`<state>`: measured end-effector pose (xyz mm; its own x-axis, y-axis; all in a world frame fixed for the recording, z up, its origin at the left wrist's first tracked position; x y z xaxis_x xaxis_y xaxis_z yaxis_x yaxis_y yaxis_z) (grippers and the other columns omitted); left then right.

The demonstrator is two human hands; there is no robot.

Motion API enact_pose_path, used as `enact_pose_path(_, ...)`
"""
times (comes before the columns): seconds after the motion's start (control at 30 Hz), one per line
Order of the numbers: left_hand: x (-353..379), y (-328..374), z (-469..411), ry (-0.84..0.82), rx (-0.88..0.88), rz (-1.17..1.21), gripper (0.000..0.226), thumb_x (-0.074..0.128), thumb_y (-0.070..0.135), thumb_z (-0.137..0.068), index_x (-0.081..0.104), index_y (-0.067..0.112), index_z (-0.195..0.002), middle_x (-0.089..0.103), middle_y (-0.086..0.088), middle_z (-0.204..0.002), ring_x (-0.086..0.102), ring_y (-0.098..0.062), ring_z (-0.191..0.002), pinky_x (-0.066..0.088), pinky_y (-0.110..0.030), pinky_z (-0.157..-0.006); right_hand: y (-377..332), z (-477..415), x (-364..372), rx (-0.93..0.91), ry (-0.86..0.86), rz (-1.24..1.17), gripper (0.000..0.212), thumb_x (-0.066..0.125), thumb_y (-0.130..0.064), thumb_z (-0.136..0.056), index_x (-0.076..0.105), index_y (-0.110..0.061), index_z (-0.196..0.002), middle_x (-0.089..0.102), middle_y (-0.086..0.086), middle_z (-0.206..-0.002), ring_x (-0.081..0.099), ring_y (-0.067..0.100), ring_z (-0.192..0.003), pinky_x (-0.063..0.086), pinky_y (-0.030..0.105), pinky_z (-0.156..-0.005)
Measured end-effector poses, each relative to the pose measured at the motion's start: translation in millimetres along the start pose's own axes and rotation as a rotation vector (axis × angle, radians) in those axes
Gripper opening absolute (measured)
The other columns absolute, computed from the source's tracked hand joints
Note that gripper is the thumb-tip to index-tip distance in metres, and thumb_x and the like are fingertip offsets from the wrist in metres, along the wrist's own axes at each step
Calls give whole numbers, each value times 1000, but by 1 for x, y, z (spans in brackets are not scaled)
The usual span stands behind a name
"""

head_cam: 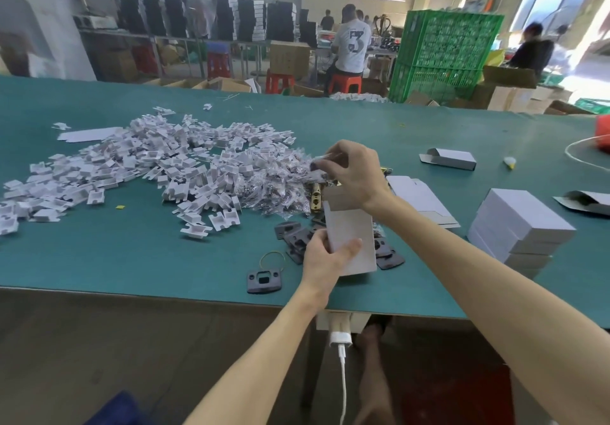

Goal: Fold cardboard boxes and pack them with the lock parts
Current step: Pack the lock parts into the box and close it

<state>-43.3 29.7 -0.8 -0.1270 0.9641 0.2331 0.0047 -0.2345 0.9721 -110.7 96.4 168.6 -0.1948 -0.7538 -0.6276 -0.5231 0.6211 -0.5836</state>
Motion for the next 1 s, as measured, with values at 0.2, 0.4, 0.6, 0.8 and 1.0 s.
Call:
enact_pose_path(0.2,1,1,0,-36,22,6,40,85,17,-86,62,14,-118,75,-6,-114,74,-20,-103,62,-34,-86,12,5,-15,61,32,40,22,73,-31,-92,69,-9,-93,59,7,-101,59,20,-88,50,33,-83)
enact_pose_path(0.4,2,1,1,-65,31,-15,39,86,18,-85,63,15,-116,75,-5,-113,74,-19,-102,63,-36,-87,21,7,-24,141,122,-102,16,63,-19,-100,58,-4,-97,65,2,-85,63,-9,-60,54,22,-58)
enact_pose_path(0.6,2,1,0,-76,41,-24,44,87,22,-84,60,17,-118,73,-2,-114,73,-11,-100,61,-25,-81,36,14,-37,200,155,-236,12,59,-10,-101,53,-8,-111,66,8,-95,73,21,-61,58,30,-51)
enact_pose_path(0.8,1,-1,-2,-83,42,-9,43,86,19,-85,61,15,-119,74,-4,-116,74,-17,-103,62,-30,-83,80,22,-44,457,189,-387,17,54,-6,-101,54,-9,-118,69,11,-96,74,21,-65,54,27,-55)
enact_pose_path(1.0,1,-1,-2,-83,45,-13,42,86,18,-85,62,16,-118,74,-4,-115,74,-17,-102,63,-32,-84,100,34,-41,494,168,-450,5,61,-9,-98,63,-11,-102,72,13,-97,72,17,-64,56,37,-62)
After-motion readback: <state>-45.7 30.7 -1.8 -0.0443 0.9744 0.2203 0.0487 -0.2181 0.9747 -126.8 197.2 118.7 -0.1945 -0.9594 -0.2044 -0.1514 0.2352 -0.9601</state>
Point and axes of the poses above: each hand's wrist, its own z-axis away from the middle knuckle, its own x-axis out of the palm, y = z × x, the point moved 6 cm from there along -z, towards the middle knuckle
